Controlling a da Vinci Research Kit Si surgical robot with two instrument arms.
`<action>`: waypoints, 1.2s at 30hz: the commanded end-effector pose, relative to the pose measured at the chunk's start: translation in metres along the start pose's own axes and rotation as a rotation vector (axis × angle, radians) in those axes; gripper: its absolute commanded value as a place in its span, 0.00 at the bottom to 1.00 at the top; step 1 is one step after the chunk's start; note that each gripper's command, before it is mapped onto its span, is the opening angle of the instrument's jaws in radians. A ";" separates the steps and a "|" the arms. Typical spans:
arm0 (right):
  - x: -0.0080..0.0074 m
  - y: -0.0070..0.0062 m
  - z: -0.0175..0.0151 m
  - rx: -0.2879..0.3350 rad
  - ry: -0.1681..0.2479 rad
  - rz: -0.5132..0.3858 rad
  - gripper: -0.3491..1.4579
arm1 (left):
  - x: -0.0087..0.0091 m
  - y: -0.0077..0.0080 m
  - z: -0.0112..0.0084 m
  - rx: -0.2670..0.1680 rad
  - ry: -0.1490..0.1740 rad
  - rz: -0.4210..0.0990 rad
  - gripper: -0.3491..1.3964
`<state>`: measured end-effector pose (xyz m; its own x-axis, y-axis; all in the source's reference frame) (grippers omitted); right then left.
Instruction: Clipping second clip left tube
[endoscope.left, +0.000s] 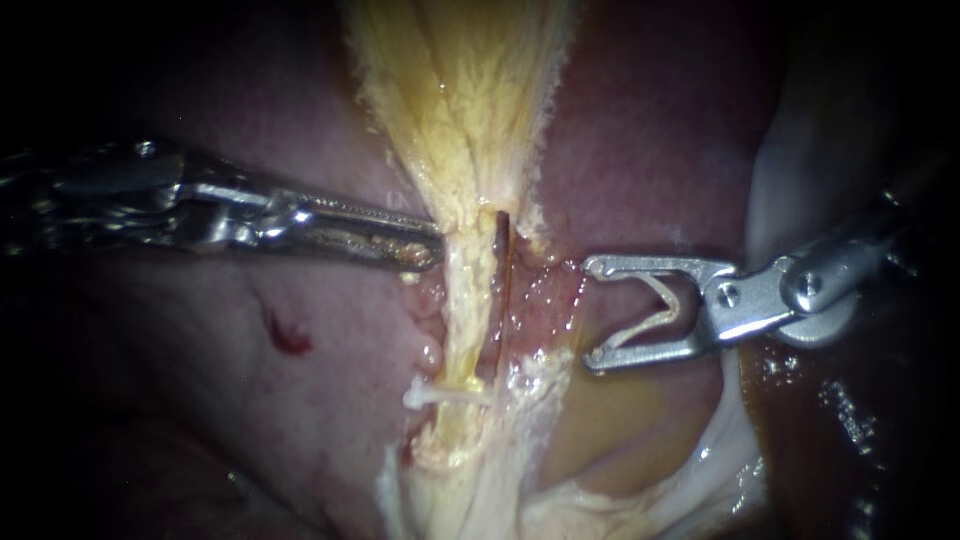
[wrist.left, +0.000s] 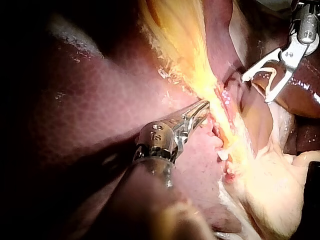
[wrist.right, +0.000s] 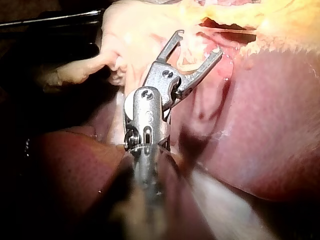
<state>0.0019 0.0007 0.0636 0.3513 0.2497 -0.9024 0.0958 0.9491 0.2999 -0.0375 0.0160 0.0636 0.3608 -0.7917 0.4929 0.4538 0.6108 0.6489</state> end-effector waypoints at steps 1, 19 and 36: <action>0.0000 0.0000 0.0000 0.002 0.001 0.000 0.47 | 0.0000 0.0000 0.0000 0.000 -0.001 -0.002 0.00; 0.0001 -0.0001 0.0001 0.001 0.004 -0.001 0.47 | -0.0031 -0.0006 -0.0073 -0.012 -0.016 -0.027 0.00; 0.0004 -0.0003 0.0004 0.011 0.009 -0.001 0.47 | -0.0055 -0.0004 -0.0107 -0.030 -0.046 -0.024 0.00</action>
<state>0.0026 0.0004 0.0633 0.3422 0.2511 -0.9055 0.1060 0.9472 0.3027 -0.0309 0.0203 0.0545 0.3118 -0.8054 0.5042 0.4861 0.5911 0.6436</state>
